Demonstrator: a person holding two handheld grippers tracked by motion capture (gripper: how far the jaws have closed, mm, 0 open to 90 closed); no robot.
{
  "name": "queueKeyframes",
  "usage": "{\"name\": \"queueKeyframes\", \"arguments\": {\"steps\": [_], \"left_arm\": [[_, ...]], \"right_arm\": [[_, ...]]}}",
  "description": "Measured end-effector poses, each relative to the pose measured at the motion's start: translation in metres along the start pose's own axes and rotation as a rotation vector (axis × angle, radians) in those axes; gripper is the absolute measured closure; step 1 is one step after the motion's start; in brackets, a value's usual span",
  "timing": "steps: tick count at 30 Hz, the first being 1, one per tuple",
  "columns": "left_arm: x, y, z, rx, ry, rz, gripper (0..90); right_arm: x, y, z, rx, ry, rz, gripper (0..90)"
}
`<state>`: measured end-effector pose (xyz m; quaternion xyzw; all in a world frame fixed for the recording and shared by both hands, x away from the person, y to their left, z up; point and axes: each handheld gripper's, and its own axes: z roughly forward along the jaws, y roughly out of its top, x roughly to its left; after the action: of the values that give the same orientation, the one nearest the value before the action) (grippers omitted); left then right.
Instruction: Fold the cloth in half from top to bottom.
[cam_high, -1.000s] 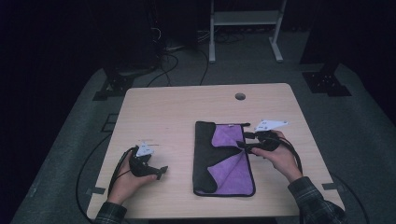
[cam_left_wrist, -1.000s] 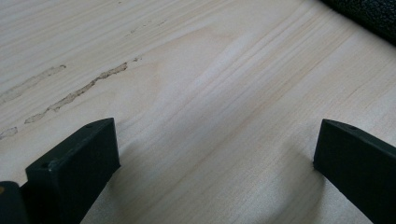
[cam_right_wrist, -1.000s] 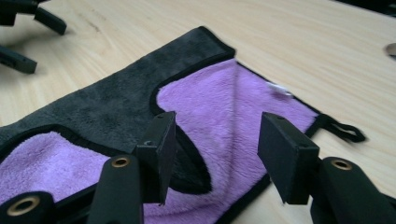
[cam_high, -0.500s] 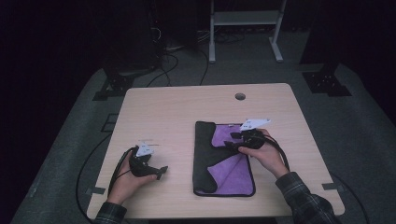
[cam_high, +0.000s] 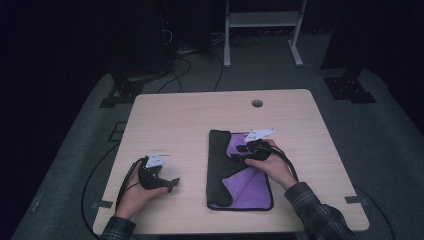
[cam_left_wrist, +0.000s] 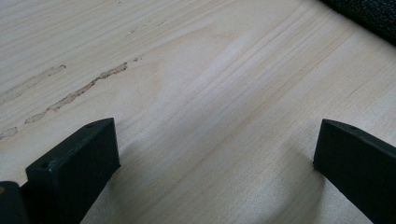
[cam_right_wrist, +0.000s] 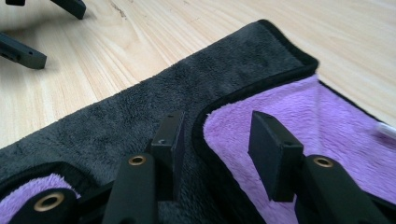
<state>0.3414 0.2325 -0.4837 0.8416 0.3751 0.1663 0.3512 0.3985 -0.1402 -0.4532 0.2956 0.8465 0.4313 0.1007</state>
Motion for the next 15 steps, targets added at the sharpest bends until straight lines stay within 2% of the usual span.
{"name": "queueKeyframes", "arguments": {"steps": [9, 15], "left_arm": [[0.0, 0.0, 0.0, 0.0, 0.0, 0.0, 0.0], [0.0, 0.0, 0.0, 0.0, 0.0, 0.0, 0.0]], "right_arm": [[0.005, 0.008, 0.021, 0.024, 0.002, -0.025, 55.5], [0.008, 0.007, 0.034, 0.075, -0.017, -0.059, 58.6]]}}
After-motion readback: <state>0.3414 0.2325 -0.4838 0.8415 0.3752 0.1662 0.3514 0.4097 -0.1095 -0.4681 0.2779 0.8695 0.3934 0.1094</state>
